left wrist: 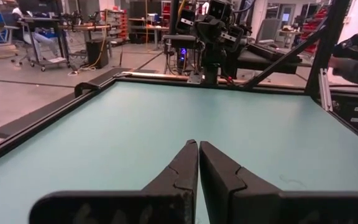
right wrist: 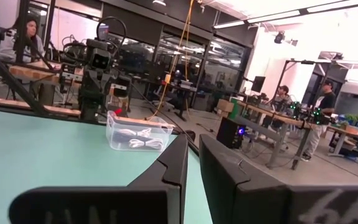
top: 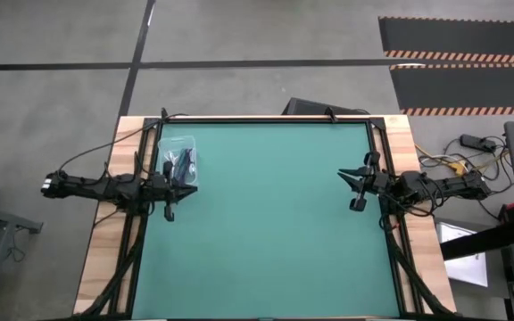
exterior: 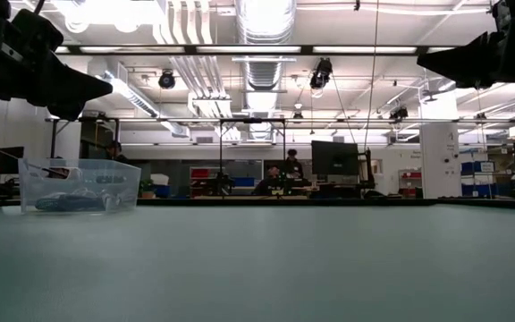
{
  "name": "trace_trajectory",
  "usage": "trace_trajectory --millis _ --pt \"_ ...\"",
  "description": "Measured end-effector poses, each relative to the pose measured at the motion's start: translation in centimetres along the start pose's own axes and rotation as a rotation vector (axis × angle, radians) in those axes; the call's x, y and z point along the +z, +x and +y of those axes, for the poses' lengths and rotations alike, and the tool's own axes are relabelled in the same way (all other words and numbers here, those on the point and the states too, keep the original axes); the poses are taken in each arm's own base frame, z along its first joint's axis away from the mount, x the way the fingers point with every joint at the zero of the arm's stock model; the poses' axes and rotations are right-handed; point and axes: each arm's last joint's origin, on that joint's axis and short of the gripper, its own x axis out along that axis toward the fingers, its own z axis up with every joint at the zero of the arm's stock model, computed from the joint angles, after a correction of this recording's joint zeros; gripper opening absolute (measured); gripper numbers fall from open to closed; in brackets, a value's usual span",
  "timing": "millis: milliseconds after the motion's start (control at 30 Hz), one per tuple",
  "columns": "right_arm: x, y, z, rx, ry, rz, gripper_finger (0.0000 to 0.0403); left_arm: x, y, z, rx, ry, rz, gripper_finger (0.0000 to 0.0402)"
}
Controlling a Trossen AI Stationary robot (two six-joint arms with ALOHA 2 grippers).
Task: Pick and place USB-C Cables
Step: Return to Home Position
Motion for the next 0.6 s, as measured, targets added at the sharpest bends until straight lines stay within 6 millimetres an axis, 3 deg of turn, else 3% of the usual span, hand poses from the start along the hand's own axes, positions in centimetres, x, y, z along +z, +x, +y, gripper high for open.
trace_trajectory --millis 600 --pt "-0.02 0.00 0.01 0.000 -0.001 0.001 0.0031 -0.05 0.04 -0.01 0.000 0.002 0.006 0.0000"
